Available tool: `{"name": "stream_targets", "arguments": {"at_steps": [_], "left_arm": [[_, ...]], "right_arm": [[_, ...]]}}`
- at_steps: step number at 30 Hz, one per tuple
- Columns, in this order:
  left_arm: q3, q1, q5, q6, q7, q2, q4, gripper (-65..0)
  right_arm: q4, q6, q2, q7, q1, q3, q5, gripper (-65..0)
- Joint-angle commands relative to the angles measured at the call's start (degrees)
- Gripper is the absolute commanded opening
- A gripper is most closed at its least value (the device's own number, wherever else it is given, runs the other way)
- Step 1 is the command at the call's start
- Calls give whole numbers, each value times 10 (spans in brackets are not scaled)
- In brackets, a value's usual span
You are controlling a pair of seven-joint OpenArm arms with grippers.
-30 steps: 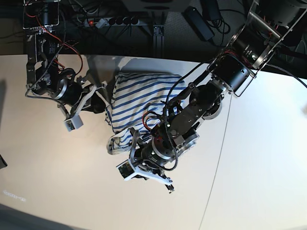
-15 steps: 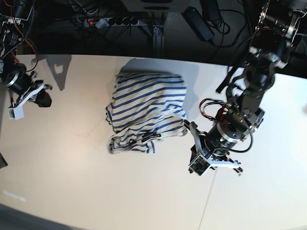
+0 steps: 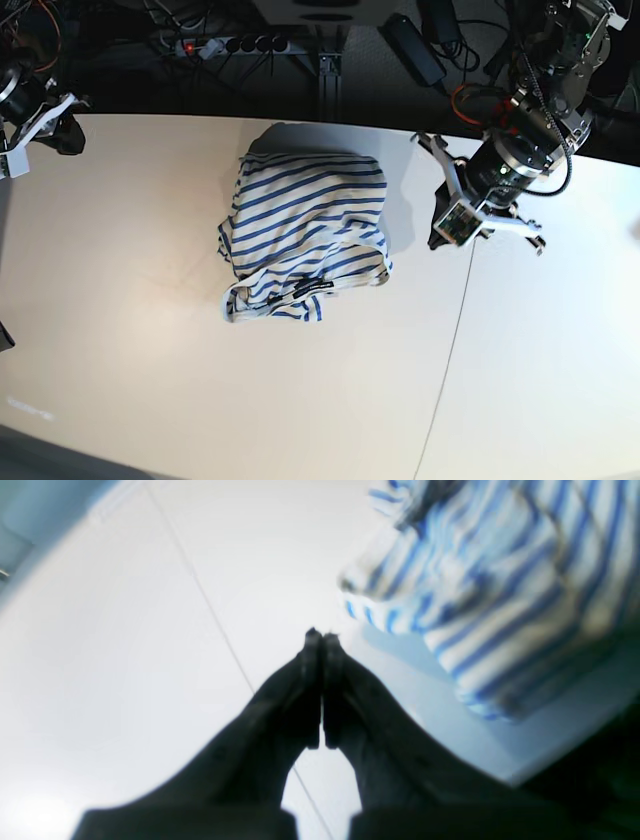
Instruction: Fold the T-shirt properly
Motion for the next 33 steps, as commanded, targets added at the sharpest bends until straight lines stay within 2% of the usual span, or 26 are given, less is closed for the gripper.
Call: {"name": "stream_targets", "arguments": {"at_steps": [1, 5, 12, 18, 27, 33], "left_arm": [[-6, 10, -3, 0, -10, -3, 22, -650], [-19, 60, -43, -3, 6, -3, 59, -650], [-32, 161, -75, -45, 22, -3, 67, -650], [-39, 239, -75, -50, 36, -3, 67, -650], [-93, 350, -75, -50, 37, -3, 58, -650], [-96, 394, -75, -54, 32, -3, -35, -650]], "right_arm": [[15, 39, 9, 8, -16, 6, 11, -650], [23, 39, 5, 8, -59, 6, 11, -650], [23, 39, -1, 4, -97, 6, 11, -650], [23, 39, -1, 3, -129, 6, 15, -650], [22, 39, -2, 4, -202, 6, 15, -650], [-4, 39, -26, 4, -236, 5, 15, -650]]}}
